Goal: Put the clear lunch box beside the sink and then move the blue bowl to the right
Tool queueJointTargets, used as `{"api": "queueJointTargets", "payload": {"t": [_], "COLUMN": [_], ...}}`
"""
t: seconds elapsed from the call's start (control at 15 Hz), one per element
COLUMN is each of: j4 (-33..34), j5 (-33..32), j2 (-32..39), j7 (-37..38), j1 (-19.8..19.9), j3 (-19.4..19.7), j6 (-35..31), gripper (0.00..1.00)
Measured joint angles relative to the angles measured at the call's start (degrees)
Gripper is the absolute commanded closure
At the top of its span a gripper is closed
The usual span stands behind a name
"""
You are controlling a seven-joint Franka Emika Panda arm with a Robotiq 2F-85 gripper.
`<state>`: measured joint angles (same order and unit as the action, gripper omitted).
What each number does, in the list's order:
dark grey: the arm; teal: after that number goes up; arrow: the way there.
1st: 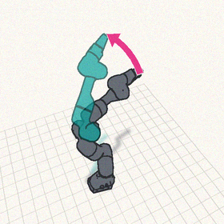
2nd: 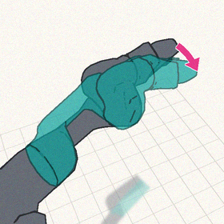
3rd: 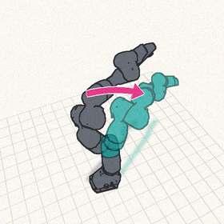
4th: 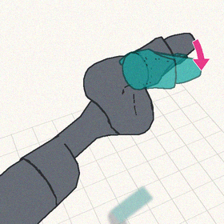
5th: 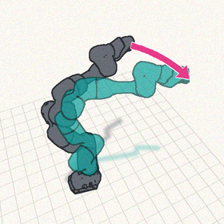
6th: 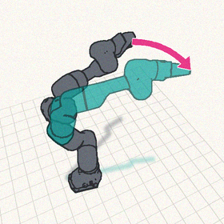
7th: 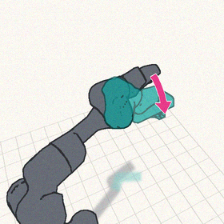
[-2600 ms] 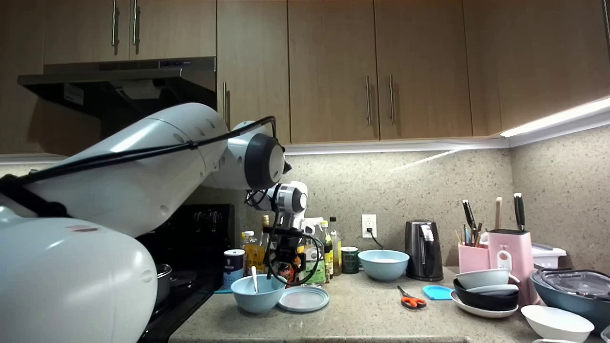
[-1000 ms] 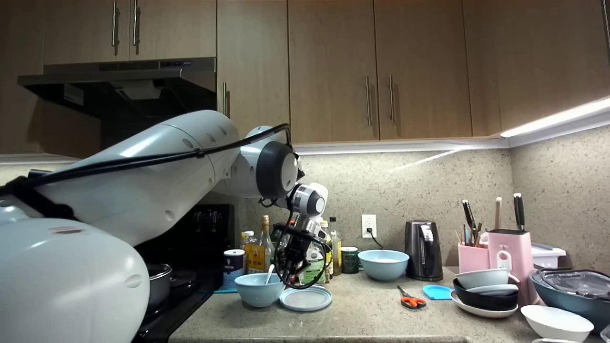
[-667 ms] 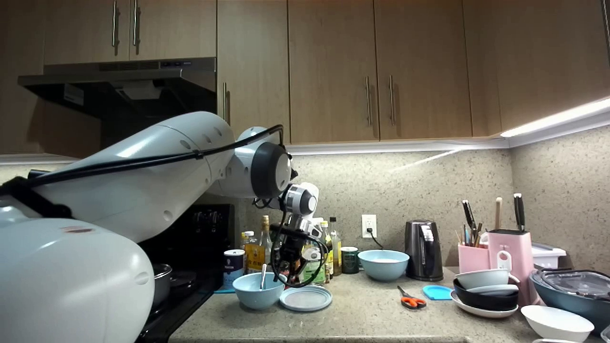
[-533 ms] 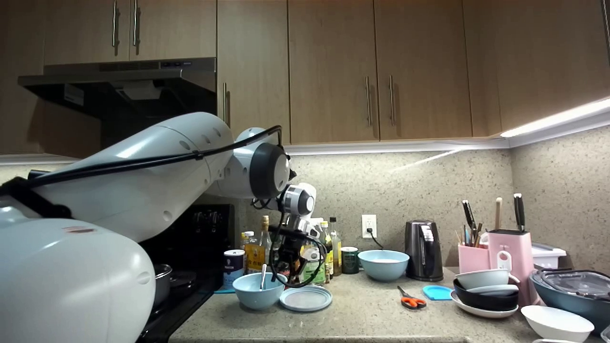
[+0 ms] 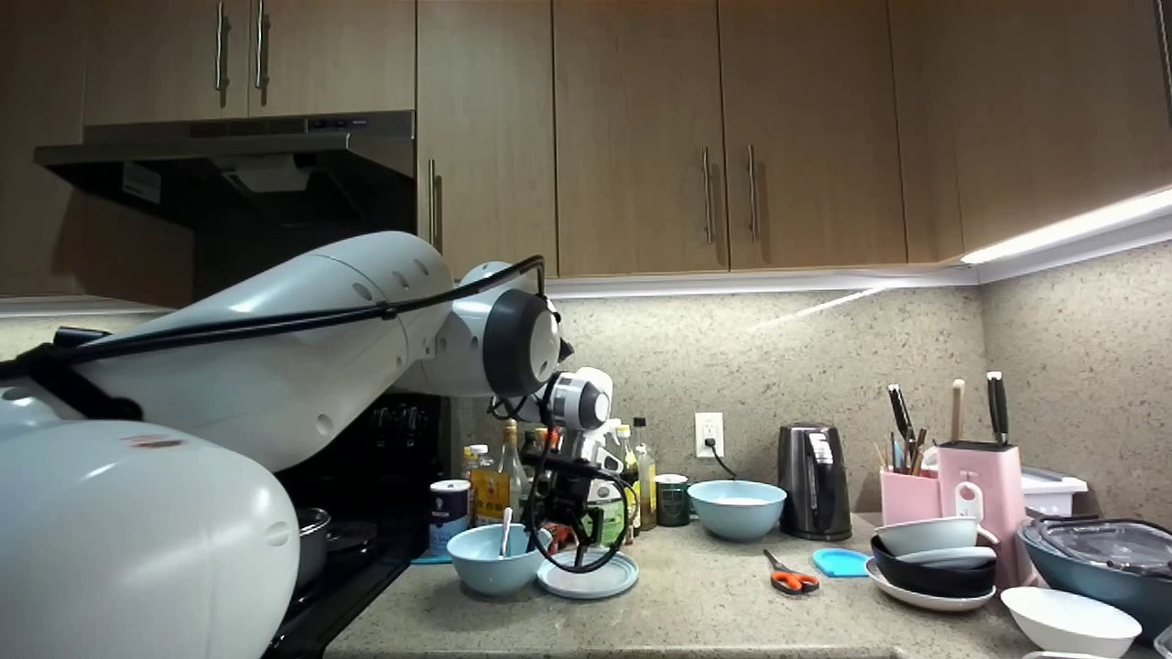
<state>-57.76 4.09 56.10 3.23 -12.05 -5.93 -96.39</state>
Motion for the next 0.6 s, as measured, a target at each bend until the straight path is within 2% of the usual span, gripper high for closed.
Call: {"api": "queueJointTargets", "payload": {"t": [0.6], "j4": [4.29], "j5": [-0.21], "j2": [3.75], "j7": [0.0], "j1": [-0.06], "j3": [0.4], "j6": [-0.1], "gripper": [0.87]}}
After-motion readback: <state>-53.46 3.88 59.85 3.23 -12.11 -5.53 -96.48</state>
